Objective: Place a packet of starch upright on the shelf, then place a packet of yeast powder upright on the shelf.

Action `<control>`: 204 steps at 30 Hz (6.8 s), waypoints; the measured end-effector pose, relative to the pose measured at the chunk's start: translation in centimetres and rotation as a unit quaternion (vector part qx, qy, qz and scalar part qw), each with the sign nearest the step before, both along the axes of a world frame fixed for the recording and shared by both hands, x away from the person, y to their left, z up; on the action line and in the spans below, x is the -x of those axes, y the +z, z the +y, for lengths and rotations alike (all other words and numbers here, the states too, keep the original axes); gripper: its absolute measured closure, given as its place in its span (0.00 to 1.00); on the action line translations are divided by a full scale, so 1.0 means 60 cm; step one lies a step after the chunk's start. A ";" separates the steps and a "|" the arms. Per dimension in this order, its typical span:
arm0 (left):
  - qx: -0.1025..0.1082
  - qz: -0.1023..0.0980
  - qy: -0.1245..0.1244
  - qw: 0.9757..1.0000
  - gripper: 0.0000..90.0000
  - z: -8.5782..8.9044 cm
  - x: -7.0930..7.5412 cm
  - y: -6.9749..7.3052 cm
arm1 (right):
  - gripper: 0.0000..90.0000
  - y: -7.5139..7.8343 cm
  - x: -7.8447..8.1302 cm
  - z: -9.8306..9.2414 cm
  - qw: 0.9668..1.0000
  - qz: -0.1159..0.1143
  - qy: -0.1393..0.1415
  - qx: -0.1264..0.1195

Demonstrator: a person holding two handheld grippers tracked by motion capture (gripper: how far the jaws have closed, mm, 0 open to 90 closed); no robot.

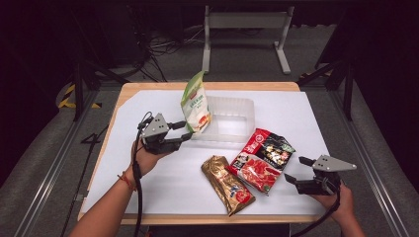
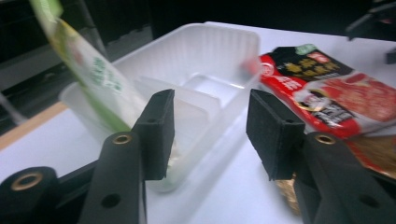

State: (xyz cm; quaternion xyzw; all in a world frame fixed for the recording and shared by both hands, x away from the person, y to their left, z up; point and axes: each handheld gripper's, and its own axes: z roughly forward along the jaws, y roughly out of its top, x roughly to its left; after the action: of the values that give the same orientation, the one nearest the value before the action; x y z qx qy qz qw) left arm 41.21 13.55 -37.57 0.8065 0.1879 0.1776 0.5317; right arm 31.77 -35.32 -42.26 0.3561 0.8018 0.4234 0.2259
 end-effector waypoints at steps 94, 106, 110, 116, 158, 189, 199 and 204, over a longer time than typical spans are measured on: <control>0.099 0.129 -0.058 0.985 0.96 -0.032 0.041 -0.012 | 0.15 -0.001 -0.007 -0.008 1.000 0.002 -0.021 0.001; 0.170 0.112 -0.047 0.978 0.96 -0.011 0.048 0.028 | 0.15 -0.002 -0.008 -0.011 1.000 0.006 -0.025 -0.003; 0.197 0.100 -0.033 0.975 0.96 -0.007 0.040 0.048 | 0.15 -0.002 -0.008 -0.012 1.000 0.005 -0.028 -0.004; 0.193 0.089 0.000 0.977 0.96 -0.023 0.018 0.070 | 0.15 -0.003 -0.010 -0.013 0.999 0.008 -0.031 -0.004; 0.127 -0.004 0.216 0.968 0.96 -0.153 -0.139 0.105 | 0.15 -0.004 0.000 -0.018 0.999 0.004 -0.032 -0.001; 0.105 0.002 0.130 0.986 0.94 -0.153 -0.109 0.047 | 0.15 -0.003 0.003 -0.016 1.000 0.000 -0.031 0.001; 0.089 0.000 0.113 0.990 0.94 -0.145 -0.104 0.041 | 0.15 -0.004 0.002 -0.016 1.000 0.002 -0.030 0.001; 0.085 -0.003 0.109 0.990 0.94 -0.144 -0.102 0.039 | 0.15 -0.004 0.002 -0.016 1.000 0.001 -0.030 0.003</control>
State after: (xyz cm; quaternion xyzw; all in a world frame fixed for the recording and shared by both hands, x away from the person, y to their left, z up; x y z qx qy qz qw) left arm 47.32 4.88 -35.26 0.7327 0.2873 0.2202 0.5763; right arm 31.63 -36.30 -42.50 0.3802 0.7918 0.4140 0.2389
